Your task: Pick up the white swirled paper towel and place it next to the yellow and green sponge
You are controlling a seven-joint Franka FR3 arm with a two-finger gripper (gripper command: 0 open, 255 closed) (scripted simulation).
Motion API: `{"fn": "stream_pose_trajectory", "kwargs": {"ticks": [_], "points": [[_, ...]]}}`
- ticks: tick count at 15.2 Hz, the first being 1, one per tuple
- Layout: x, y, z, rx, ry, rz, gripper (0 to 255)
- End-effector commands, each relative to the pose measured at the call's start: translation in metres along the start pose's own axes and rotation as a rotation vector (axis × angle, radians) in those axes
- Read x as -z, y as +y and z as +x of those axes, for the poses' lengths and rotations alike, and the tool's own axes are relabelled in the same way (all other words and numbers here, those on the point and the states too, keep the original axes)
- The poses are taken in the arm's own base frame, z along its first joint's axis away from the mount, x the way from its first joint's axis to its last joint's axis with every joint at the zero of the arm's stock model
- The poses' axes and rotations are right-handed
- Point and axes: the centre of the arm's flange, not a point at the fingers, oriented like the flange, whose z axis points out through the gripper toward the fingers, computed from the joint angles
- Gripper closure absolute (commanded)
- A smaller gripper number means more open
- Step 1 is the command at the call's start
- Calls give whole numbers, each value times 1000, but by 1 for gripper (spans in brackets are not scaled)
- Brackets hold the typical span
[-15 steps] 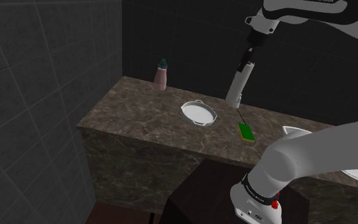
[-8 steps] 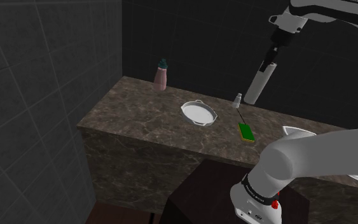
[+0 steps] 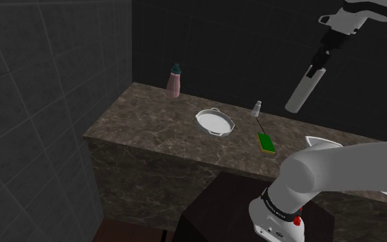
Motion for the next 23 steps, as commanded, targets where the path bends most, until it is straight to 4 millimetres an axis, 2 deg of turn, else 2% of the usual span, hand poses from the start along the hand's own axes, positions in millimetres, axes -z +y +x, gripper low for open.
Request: {"fn": "stream_pose_trajectory", "kwargs": {"ticks": [1,7,23], "points": [[8,10,-26,1,0,1,255],[32,38,-95,1,0,1,255],[-53,33,-100,1,0,1,255]]}}
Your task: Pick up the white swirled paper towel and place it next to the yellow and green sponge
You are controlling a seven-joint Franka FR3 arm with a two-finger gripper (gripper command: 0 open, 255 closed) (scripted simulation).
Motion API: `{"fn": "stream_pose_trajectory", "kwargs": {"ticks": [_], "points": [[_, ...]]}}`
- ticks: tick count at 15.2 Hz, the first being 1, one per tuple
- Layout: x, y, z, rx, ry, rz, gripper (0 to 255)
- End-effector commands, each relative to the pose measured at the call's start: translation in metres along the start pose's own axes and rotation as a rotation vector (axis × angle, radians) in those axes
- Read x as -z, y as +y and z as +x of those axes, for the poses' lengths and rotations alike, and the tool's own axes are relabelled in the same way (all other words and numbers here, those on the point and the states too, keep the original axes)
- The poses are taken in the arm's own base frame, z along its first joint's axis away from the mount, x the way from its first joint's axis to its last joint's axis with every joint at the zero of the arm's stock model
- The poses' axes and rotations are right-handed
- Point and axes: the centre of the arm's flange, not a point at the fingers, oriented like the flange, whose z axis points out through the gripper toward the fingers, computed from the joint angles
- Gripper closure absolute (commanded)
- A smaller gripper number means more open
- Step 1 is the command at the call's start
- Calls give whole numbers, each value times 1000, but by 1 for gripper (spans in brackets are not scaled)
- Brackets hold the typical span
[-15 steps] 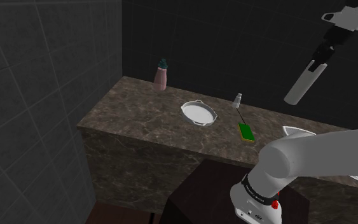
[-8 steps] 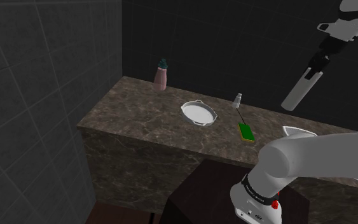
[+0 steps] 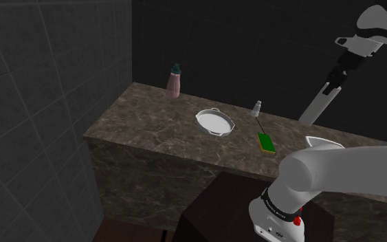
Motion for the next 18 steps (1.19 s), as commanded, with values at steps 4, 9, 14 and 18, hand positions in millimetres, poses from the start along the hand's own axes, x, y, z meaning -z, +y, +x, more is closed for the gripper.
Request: {"fn": "stream_pose_trajectory", "kwargs": {"ticks": [4,9,14,18], "points": [[-26,-1,-2,0,0,0,255],[-53,-3,-3,0,0,0,255],[-79,-4,-5,0,0,0,255],[-100,-6,-6,0,0,0,255]]}}
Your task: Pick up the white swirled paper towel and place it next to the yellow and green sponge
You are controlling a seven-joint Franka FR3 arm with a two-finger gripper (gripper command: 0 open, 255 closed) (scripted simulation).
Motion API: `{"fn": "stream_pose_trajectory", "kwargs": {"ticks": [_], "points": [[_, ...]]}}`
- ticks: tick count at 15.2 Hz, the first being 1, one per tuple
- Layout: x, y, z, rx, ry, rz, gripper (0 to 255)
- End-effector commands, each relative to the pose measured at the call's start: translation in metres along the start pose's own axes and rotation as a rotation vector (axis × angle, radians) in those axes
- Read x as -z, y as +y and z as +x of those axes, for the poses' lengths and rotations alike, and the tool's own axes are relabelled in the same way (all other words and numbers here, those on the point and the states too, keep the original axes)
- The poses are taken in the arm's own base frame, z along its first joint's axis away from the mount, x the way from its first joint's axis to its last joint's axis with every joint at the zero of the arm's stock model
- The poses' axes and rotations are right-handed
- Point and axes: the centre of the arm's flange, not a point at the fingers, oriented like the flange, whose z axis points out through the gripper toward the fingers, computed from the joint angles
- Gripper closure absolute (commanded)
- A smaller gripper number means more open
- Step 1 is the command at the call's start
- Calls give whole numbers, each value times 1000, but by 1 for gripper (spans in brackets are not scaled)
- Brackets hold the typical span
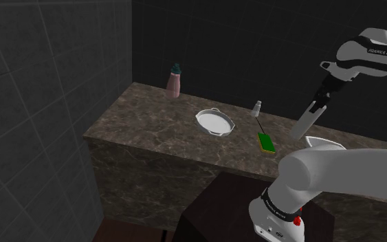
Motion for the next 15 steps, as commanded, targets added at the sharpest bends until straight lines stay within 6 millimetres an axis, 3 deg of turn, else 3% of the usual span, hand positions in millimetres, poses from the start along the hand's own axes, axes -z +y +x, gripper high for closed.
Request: {"fn": "stream_pose_trajectory", "kwargs": {"ticks": [1,15], "points": [[-10,0,0,0,0,0,255],[-84,-4,-4,0,0,0,255]]}}
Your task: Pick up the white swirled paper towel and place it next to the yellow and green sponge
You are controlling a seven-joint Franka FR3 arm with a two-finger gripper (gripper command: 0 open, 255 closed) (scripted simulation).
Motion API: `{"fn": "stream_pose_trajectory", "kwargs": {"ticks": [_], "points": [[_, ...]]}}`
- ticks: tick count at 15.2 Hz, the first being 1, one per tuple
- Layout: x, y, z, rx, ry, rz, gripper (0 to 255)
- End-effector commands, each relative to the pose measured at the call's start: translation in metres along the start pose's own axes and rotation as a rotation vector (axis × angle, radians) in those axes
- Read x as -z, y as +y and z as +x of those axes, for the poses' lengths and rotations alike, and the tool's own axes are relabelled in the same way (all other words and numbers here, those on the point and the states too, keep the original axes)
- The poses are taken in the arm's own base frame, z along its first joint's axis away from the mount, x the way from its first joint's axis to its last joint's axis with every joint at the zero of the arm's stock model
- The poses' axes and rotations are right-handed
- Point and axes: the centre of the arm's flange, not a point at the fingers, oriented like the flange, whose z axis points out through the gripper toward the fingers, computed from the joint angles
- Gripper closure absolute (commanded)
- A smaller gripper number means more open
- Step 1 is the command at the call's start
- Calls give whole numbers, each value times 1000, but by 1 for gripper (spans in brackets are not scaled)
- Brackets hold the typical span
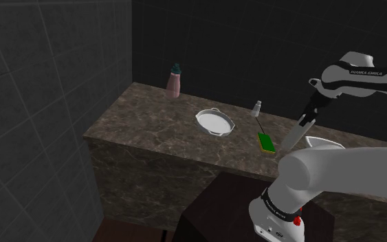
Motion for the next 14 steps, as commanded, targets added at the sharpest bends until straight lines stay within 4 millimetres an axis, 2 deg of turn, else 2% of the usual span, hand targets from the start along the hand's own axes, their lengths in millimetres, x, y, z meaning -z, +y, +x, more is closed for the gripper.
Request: {"fn": "stream_pose_trajectory", "kwargs": {"ticks": [1,3,11,12,14], "points": [[-10,0,-1,0,0,-1,255],[-20,0,-1,0,0,-1,255],[-20,0,-1,0,0,0,255],[-20,0,-1,0,0,0,0],[-20,0,-1,0,0,0,0]]}}
